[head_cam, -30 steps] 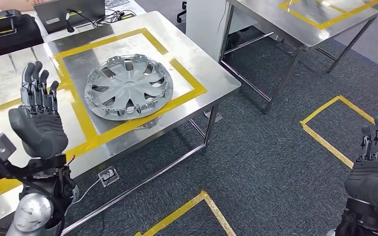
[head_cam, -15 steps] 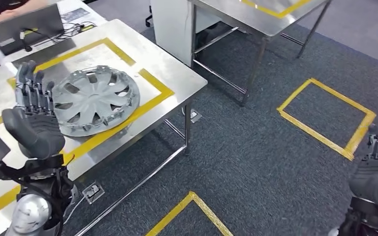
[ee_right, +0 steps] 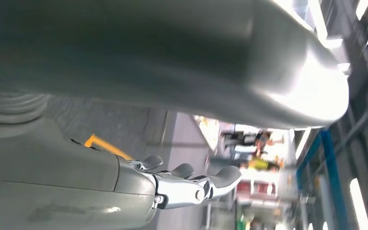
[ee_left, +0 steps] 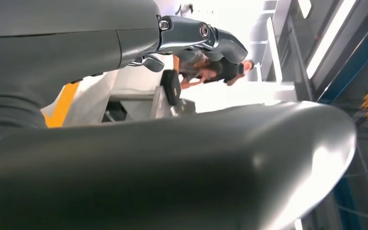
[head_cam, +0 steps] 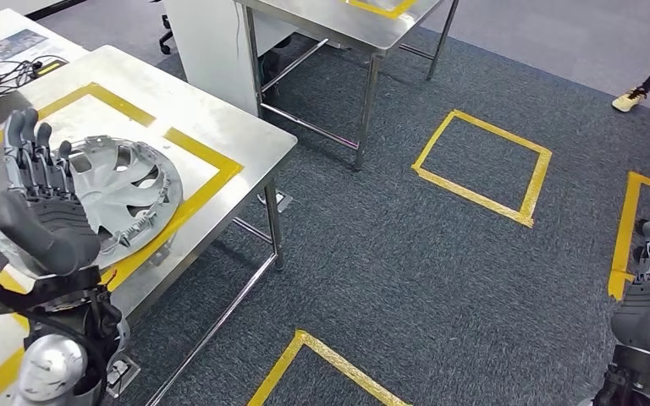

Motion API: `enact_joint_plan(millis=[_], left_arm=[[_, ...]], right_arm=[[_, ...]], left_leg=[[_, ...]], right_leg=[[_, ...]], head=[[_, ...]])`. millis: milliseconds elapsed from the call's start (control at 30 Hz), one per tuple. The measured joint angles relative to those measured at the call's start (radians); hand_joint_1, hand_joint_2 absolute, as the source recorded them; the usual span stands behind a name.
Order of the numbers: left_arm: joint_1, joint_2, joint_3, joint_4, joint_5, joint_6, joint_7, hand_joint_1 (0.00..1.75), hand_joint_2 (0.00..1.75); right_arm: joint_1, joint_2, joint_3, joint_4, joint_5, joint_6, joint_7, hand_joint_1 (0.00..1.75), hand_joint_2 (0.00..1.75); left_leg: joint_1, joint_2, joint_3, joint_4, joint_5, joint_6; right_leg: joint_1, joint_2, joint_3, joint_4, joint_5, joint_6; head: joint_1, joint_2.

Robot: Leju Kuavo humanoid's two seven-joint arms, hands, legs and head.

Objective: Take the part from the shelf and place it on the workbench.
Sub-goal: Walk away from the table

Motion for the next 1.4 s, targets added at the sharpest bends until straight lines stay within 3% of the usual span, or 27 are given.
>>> enact_joint_plan(millis=[33,67,100,167,233,300,333,400,467,533,567,600,667,733,767,833,900,967,1033,1067,1100,1167,1233,1267,1333,1400], left_arm=[[0.003,0.000,0.004,0.000,0.000,0.000,0.000,0.00,0.00],[0.006,0.000,0.009,0.001,0.000,0.001,0.000,0.00,0.00],[0.008,0.000,0.013,0.001,-0.001,0.001,0.000,0.00,0.00],[0.010,0.000,0.021,0.000,-0.004,0.003,0.000,0.00,0.00],[0.011,0.000,0.026,-0.001,-0.010,0.006,0.001,0.00,0.00],[0.012,0.000,0.031,-0.001,-0.016,0.007,0.001,0.00,0.00],[0.011,0.000,0.033,-0.001,-0.019,0.007,0.002,0.00,0.00],[0.012,0.002,0.039,-0.002,-0.025,0.007,0.005,0.00,0.00],[0.016,0.004,0.042,-0.001,-0.028,0.007,0.010,0.00,0.00],[0.024,0.005,0.043,-0.001,-0.030,0.006,0.014,0.00,0.00],[0.026,0.005,0.044,-0.001,-0.032,0.006,0.015,0.00,0.00],[0.027,0.005,0.045,0.000,-0.033,0.006,0.015,0.00,0.00],[0.028,0.006,0.047,-0.001,-0.037,0.005,0.016,0.00,0.00],[0.028,0.007,0.047,-0.002,-0.040,0.003,0.017,0.00,0.00],[0.027,0.007,0.048,-0.002,-0.041,0.001,0.018,0.00,0.00],[0.026,0.007,0.048,-0.003,-0.043,-0.002,0.021,0.00,0.00],[0.025,0.007,0.048,-0.004,-0.046,-0.005,0.024,0.00,0.00],[0.026,0.007,0.048,-0.005,-0.047,-0.007,0.026,0.00,0.00],[0.028,0.007,0.048,-0.006,-0.047,-0.009,0.028,0.00,0.00],[0.029,0.007,0.048,-0.006,-0.047,-0.009,0.028,0.00,0.00],[0.029,0.007,0.048,-0.006,-0.047,-0.009,0.028,0.00,0.00],[0.029,0.007,0.048,-0.006,-0.047,-0.009,0.028,0.00,0.00],[0.028,0.008,0.048,-0.006,-0.047,-0.010,0.028,0.00,0.00],[0.028,0.009,0.049,-0.006,-0.047,-0.011,0.028,0.00,0.00],[0.028,0.010,0.050,-0.006,-0.045,-0.015,0.029,0.00,0.00],[0.027,0.012,0.054,-0.005,-0.041,-0.019,0.030,0.00,0.00]], right_arm=[[0.009,0.000,-0.007,0.000,-0.003,-0.004,-0.002,0.00,0.00],[0.016,0.000,-0.015,0.000,-0.006,-0.007,-0.004,0.00,0.00],[0.021,0.000,-0.023,0.000,-0.009,-0.009,-0.006,0.00,0.00],[0.027,-0.001,-0.038,-0.001,-0.011,-0.012,-0.009,0.00,0.00],[0.031,-0.003,-0.050,-0.003,-0.013,-0.014,-0.013,0.00,0.00],[0.038,-0.005,-0.062,-0.005,-0.013,-0.018,-0.017,0.00,0.00],[0.043,-0.005,-0.068,-0.006,-0.013,-0.020,-0.018,0.00,0.00],[0.050,-0.005,-0.078,-0.008,-0.014,-0.026,-0.022,0.00,0.00],[0.056,-0.004,-0.084,-0.008,-0.017,-0.031,-0.024,0.00,0.00],[0.065,-0.004,-0.089,-0.007,-0.021,-0.036,-0.025,0.00,0.00],[0.069,-0.003,-0.093,-0.007,-0.024,-0.037,-0.026,0.00,0.00],[0.072,-0.003,-0.097,-0.006,-0.026,-0.038,-0.027,0.00,0.00],[0.076,-0.002,-0.106,-0.006,-0.029,-0.039,-0.031,0.00,0.00],[0.079,-0.002,-0.112,-0.006,-0.030,-0.040,-0.034,0.00,0.00],[0.081,-0.001,-0.115,-0.006,-0.030,-0.040,-0.034,0.00,0.00],[0.088,-0.001,-0.121,-0.007,-0.031,-0.041,-0.036,0.00,0.00],[0.089,-0.002,-0.129,-0.007,-0.031,-0.043,-0.037,0.00,0.00],[0.090,-0.002,-0.134,-0.006,-0.032,-0.044,-0.038,0.00,0.00],[0.093,-0.001,-0.136,-0.004,-0.033,-0.044,-0.038,0.00,0.00],[0.095,-0.001,-0.137,-0.003,-0.034,-0.044,-0.038,0.00,0.00],[0.095,-0.001,-0.138,-0.002,-0.034,-0.045,-0.038,0.00,0.00],[0.095,-0.001,-0.141,-0.002,-0.035,-0.045,-0.038,0.00,0.00],[0.095,-0.001,-0.144,-0.002,-0.035,-0.045,-0.039,0.00,0.00],[0.096,0.000,-0.146,-0.001,-0.036,-0.046,-0.039,0.00,0.00],[0.101,0.000,-0.154,0.000,-0.041,-0.048,-0.040,0.00,0.00],[0.107,0.001,-0.163,0.001,-0.047,-0.053,-0.043,0.00,0.00]], left_leg=[[-0.002,0.015,0.001,0.000,-0.002,0.001],[-0.004,0.029,0.003,0.000,-0.005,0.001],[-0.006,0.043,0.005,0.000,-0.007,0.001],[-0.011,0.070,0.014,0.000,-0.014,-0.003],[-0.015,0.094,0.020,-0.001,-0.021,-0.009],[-0.016,0.117,0.025,-0.005,-0.025,-0.018],[-0.016,0.111,0.027,-0.002,-0.030,-0.023],[-0.012,0.060,0.007,0.048,-0.062,-0.030],[-0.009,0.002,-0.054,0.169,-0.111,-0.034],[-0.007,-0.012,-0.112,0.260,-0.127,-0.039],[-0.005,-0.014,-0.119,0.256,-0.109,-0.040],[-0.003,-0.019,-0.107,0.215,-0.075,-0.042],[0.007,-0.061,-0.053,0.085,-0.013,-0.045],[0.011,-0.097,-0.013,0.013,-0.001,-0.043],[0.010,-0.097,-0.006,0.007,-0.007,-0.039],[0.007,-0.072,0.002,0.003,-0.005,-0.028],[0.009,-0.045,0.011,-0.004,-0.005,-0.017],[0.005,-0.017,0.016,-0.006,-0.009,-0.008],[0.001,0.012,0.018,-0.005,-0.014,-0.005],[-0.001,0.026,0.020,-0.005,-0.017,-0.005],[-0.002,0.040,0.023,-0.005,-0.021,-0.005],[-0.004,0.067,0.034,-0.006,-0.029,-0.009],[-0.008,0.089,0.042,-0.008,-0.037,-0.017],[-0.009,0.099,0.045,-0.009,-0.040,-0.023],[-0.009,0.115,0.048,-0.013,-0.045,-0.033],[-0.006,0.079,0.039,0.016,-0.068,-0.041]], right_leg=[[-0.001,-0.004,-0.013,0.024,-0.002,-0.001],[-0.001,-0.008,-0.005,0.007,0.014,-0.004],[0.002,-0.016,0.024,-0.046,0.042,-0.010],[0.016,-0.063,0.102,-0.185,0.086,-0.029],[0.030,-0.091,0.144,-0.251,0.093,-0.045],[0.032,-0.065,0.150,-0.259,0.095,-0.053],[0.029,-0.052,0.156,-0.267,0.098,-0.057],[0.021,-0.027,0.172,-0.284,0.106,-0.064],[0.016,-0.004,0.175,-0.287,0.107,-0.069],[0.015,0.026,0.175,-0.285,0.104,-0.070],[0.014,0.042,0.175,-0.282,0.103,-0.069],[0.012,0.058,0.176,-0.278,0.100,-0.066],[0.009,0.089,0.172,-0.263,0.091,-0.056],[0.004,0.117,0.162,-0.252,0.086,-0.042],[0.001,0.130,0.156,-0.251,0.087,-0.035],[-0.004,0.143,0.146,-0.250,0.090,-0.023],[-0.001,0.092,0.119,-0.205,0.068,-0.013],[-0.001,0.021,0.056,-0.087,0.019,-0.006],[-0.006,-0.002,-0.004,0.019,-0.010,-0.003],[-0.007,-0.005,-0.010,0.025,-0.001,-0.003],[-0.007,-0.010,0.004,-0.007,0.023,-0.005],[-0.001,-0.037,0.074,-0.141,0.081,-0.014],[0.009,-0.063,0.130,-0.233,0.099,-0.026],[0.014,-0.065,0.137,-0.245,0.093,-0.032],[0.014,-0.040,0.143,-0.252,0.096,-0.042],[0.008,-0.018,0.155,-0.264,0.099,-0.051]], head=[[0.003,0.000],[0.007,0.000],[0.010,0.000],[0.014,0.000],[0.014,0.000],[0.014,0.000],[0.012,0.000],[0.006,0.000],[-0.006,0.000],[-0.015,0.000],[-0.018,0.000],[-0.020,0.000],[-0.026,0.000],[-0.029,0.000],[-0.030,0.000],[-0.029,0.000],[-0.020,0.000],[-0.006,0.000],[0.001,0.000],[0.004,0.000],[0.007,0.000],[0.012,0.000],[0.013,0.000],[0.011,0.000],[0.008,0.000],[0.003,0.000]])
